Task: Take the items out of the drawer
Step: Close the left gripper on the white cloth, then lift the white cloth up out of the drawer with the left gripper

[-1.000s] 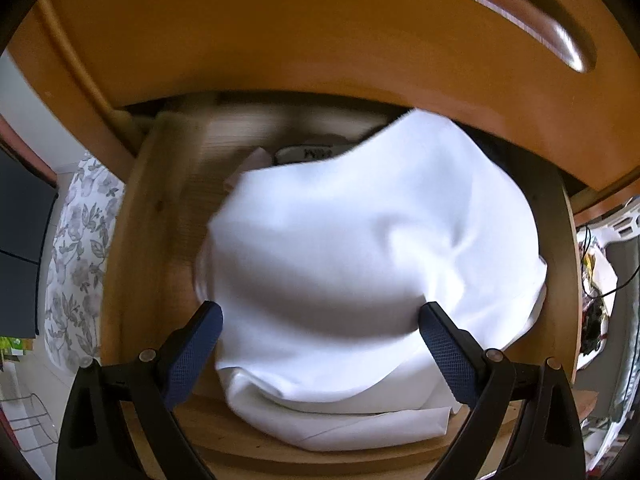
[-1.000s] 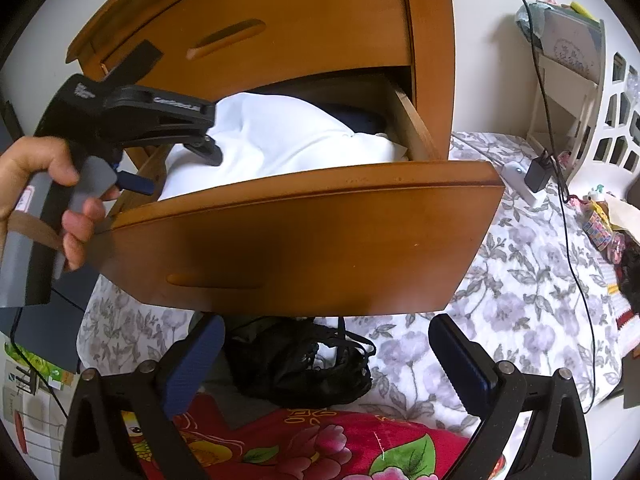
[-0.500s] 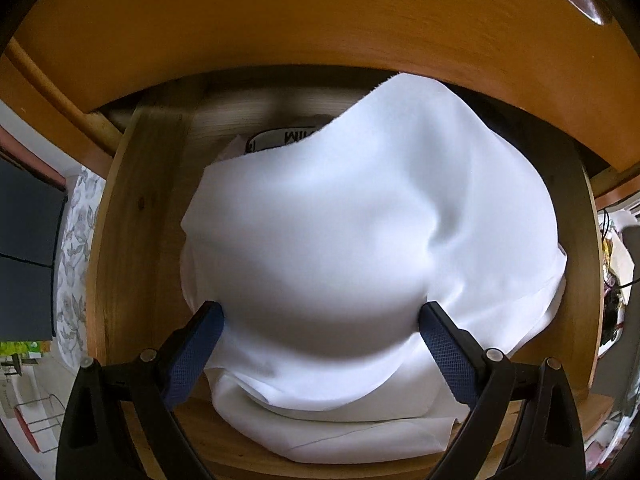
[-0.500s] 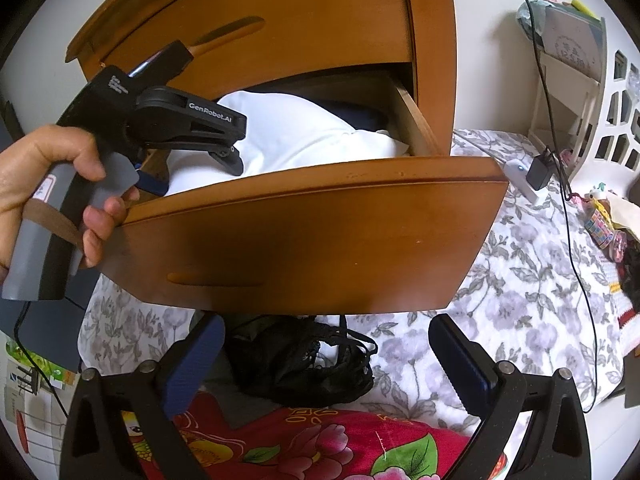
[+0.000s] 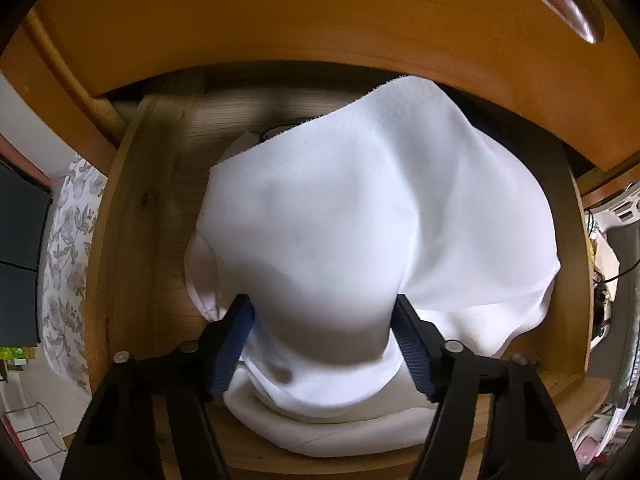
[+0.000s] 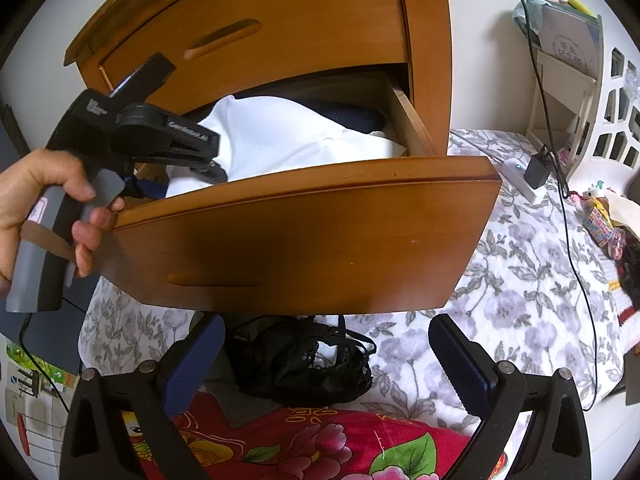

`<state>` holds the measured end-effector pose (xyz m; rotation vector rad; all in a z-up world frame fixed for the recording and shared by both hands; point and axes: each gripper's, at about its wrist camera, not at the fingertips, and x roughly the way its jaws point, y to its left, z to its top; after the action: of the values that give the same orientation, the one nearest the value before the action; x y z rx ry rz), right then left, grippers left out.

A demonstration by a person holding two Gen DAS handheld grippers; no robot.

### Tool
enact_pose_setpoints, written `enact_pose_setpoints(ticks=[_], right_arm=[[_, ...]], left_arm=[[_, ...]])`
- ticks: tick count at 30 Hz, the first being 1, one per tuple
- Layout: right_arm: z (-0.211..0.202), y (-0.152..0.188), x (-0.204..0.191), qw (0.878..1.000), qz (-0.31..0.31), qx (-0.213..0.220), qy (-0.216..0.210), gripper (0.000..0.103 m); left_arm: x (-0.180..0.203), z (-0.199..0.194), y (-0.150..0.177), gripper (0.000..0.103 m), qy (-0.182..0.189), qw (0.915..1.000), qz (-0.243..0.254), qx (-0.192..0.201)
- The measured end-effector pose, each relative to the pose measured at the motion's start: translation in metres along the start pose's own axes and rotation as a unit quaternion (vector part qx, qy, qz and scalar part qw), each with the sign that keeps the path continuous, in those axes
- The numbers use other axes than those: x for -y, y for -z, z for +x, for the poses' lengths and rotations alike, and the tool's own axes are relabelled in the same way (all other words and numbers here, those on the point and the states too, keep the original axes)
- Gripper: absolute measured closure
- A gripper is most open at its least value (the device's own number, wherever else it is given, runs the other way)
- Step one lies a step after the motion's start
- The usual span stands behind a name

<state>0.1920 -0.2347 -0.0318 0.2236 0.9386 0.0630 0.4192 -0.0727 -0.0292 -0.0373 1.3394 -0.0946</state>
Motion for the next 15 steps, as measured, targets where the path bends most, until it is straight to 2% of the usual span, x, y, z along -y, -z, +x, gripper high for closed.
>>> enact_pose_setpoints(ticks=[7, 15], right_arm=[[0.000, 0.000, -0.001, 1.000, -0.001, 0.000, 0.001, 0.000], [0.000, 0.000, -0.001, 1.000, -0.002, 0.000, 0.003, 0.000]], left_arm=[[-0.008, -0.012, 0.004, 0.056, 0.020, 0.9997, -0.005, 0.014], [-0.018, -0.037, 0.015, 0.074, 0.034, 0.9982, 0.000, 0.050]])
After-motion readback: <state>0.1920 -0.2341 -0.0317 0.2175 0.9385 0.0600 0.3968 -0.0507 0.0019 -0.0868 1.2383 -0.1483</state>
